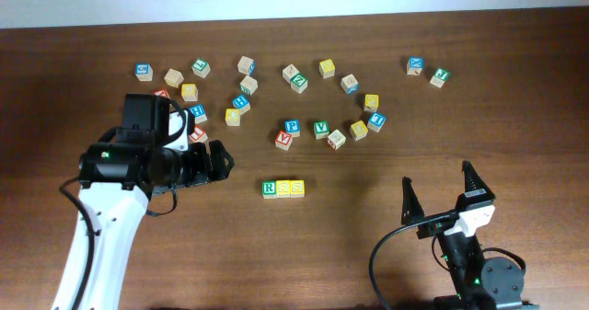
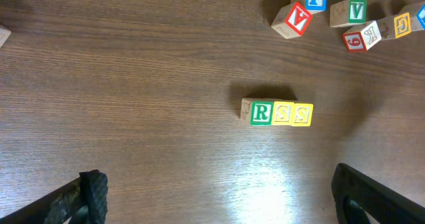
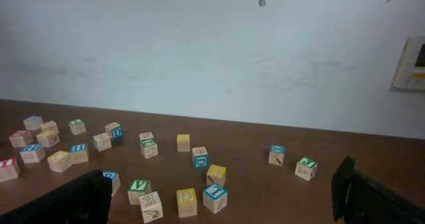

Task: Spell out RSS

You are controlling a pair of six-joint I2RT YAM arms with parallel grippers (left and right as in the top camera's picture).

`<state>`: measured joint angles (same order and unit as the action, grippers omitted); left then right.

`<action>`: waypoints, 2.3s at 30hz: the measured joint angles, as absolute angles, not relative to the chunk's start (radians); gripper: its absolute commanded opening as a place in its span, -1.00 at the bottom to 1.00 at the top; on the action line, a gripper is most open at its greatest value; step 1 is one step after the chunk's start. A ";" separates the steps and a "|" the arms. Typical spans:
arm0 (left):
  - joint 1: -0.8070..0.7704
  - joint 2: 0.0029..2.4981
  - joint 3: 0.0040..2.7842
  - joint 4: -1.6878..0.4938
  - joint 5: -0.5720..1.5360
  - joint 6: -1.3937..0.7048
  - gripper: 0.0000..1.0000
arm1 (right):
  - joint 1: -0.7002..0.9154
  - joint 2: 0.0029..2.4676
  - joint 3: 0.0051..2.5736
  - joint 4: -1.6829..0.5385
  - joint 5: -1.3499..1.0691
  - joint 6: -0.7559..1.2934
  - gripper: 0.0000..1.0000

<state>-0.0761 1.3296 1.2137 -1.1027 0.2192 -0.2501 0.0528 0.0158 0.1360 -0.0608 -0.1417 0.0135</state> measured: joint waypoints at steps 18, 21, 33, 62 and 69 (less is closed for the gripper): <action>-0.076 1.330 1.214 -1.103 0.219 -0.250 0.98 | 0.053 0.014 0.010 -0.060 -0.144 -0.050 0.97; -0.076 1.330 1.214 -1.103 0.219 -0.250 0.98 | 0.053 0.014 0.010 -0.064 -0.124 -0.082 0.97; -0.076 1.330 1.214 -1.103 0.219 -0.250 0.98 | 0.027 0.014 0.010 -0.074 -0.038 0.026 0.97; -0.076 1.330 1.214 -1.106 0.219 -0.250 0.98 | 0.027 0.014 0.010 -0.073 -0.038 0.027 0.97; -0.076 1.273 1.104 -1.092 0.199 -0.228 0.98 | 0.027 0.014 0.010 -0.073 -0.038 0.026 0.97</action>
